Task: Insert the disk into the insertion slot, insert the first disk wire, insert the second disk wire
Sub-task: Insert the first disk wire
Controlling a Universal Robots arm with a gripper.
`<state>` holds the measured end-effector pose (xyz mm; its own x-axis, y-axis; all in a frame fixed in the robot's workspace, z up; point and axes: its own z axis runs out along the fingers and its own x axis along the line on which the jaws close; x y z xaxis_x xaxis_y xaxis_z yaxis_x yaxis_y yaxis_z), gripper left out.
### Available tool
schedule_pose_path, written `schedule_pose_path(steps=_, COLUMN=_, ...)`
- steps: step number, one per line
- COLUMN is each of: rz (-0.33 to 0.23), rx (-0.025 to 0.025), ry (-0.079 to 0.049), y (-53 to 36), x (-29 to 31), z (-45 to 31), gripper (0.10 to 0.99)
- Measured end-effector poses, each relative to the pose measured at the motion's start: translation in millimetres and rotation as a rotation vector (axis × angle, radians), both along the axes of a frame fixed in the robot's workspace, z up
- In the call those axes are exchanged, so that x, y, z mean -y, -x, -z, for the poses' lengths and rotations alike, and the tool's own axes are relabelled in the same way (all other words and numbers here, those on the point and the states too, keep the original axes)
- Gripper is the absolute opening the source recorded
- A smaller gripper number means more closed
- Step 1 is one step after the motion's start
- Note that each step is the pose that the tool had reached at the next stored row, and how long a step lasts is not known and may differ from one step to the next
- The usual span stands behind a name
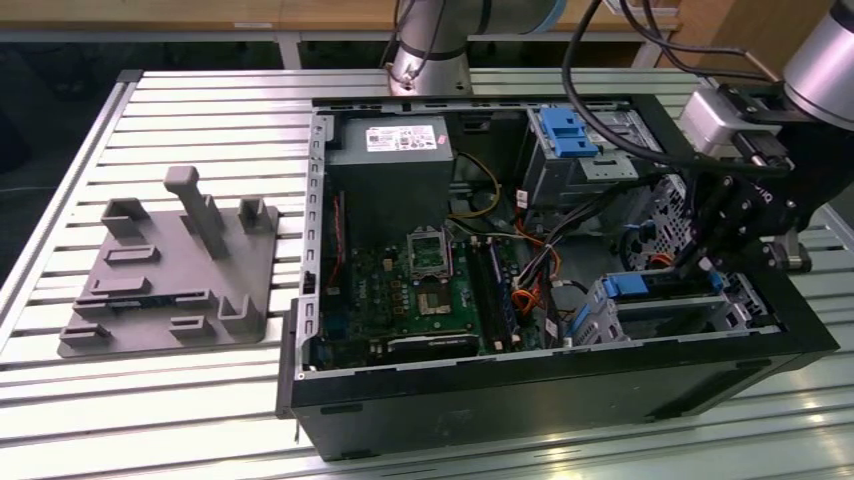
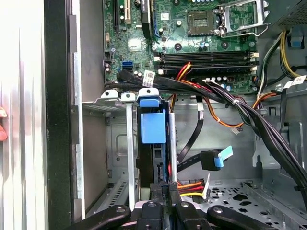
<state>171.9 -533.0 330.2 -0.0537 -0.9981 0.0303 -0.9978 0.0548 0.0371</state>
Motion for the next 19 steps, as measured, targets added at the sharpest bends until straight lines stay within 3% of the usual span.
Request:
schedule_pose_path(steps=10, rz=0.0, rx=-0.0002, ry=-0.001, y=0.1, x=0.6, z=4.1, gripper=0.176)
schedule_pose_path(steps=11, rz=0.0, rx=-0.0001, ry=-0.001, y=0.1, x=0.6, z=3.9, gripper=0.235)
schedule_pose_path(steps=12, rz=0.0, rx=0.0, ry=0.0, y=0.0, x=0.6, z=2.3, gripper=0.235)
schedule_pose_path(steps=13, rz=0.0, rx=0.0, ry=0.0, y=0.0, x=0.5, z=0.9, gripper=0.302)
schedule_pose_path(steps=15, rz=0.0, rx=0.0, ry=0.0, y=0.0, x=0.3, z=-3.9, gripper=0.302)
schedule_pose_path(steps=19, rz=0.0, rx=0.0, ry=0.0, y=0.0, x=-0.6, z=-21.0, gripper=0.302)
